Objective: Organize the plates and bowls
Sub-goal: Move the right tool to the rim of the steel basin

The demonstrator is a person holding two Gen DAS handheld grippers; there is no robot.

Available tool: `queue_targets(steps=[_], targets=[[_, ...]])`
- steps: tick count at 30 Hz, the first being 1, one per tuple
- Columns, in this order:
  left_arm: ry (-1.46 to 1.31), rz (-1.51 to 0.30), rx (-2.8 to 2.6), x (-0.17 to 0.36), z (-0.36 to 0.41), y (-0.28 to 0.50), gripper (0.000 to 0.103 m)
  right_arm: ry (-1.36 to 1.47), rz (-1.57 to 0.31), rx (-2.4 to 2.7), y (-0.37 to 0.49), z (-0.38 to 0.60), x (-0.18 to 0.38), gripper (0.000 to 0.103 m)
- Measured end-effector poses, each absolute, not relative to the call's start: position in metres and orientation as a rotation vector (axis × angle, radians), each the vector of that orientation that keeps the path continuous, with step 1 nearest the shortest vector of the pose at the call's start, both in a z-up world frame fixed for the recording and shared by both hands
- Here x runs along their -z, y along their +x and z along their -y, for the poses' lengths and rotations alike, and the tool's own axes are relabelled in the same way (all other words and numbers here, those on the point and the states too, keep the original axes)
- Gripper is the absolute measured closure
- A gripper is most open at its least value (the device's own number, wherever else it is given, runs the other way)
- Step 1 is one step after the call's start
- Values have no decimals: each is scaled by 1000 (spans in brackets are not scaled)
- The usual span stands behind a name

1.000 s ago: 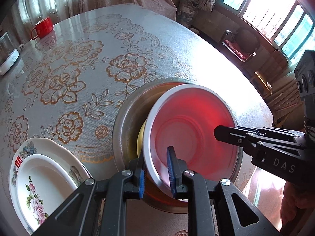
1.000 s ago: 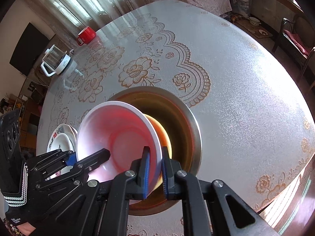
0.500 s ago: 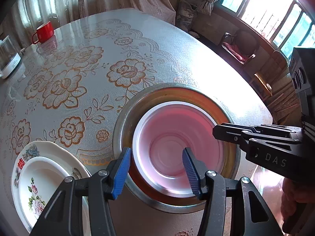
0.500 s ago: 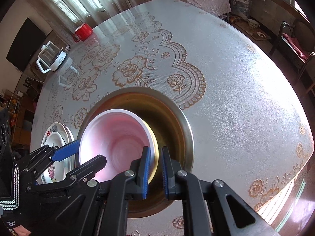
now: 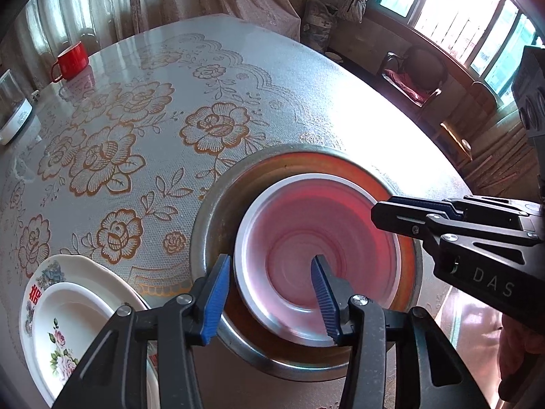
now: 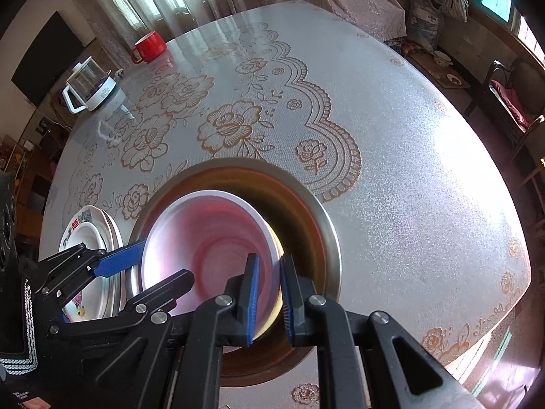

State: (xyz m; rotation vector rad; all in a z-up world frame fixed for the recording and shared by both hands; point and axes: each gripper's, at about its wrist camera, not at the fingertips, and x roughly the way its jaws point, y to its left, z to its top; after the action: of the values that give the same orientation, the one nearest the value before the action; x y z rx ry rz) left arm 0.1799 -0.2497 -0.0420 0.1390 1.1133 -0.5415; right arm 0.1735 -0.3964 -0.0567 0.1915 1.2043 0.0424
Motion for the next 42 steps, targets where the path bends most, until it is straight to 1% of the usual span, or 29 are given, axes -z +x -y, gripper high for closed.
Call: queue_targets(steps=[3,8,10,12,17,20,22,25,30,37,42], targets=[[135,-1104,531,37,247,181,53,206,-1176,-40,171,402,48,86],[150,-1080,517,31,246,178,51,267,-1150,-23,167,415,41,85],[154,-1060,509,27,245,176,44,293,-1141,-17,165,419,41,84],[151,-1041,503,22,244,174,40,309,-1133,-15,163,423,40,84],[148,-1018,486,17,241,175,38,307,-1112,-14,157,427,36,79],[145,-1006,471,15,238,175,33,315,-1104,-12,153,431,36,78],[144,-996,454,15,234,175,28,304,-1100,-6,150,434,35,72],[141,-989,434,16,229,177,28,269,-1097,10,146,437,36,69],[147,-1001,413,22,222,178,28,263,-1119,31,140,450,42,68],[132,-1023,411,29,214,178,28,407,-1157,10,132,468,63,67],[121,-1036,417,31,208,173,28,415,-1151,-10,134,461,67,67]])
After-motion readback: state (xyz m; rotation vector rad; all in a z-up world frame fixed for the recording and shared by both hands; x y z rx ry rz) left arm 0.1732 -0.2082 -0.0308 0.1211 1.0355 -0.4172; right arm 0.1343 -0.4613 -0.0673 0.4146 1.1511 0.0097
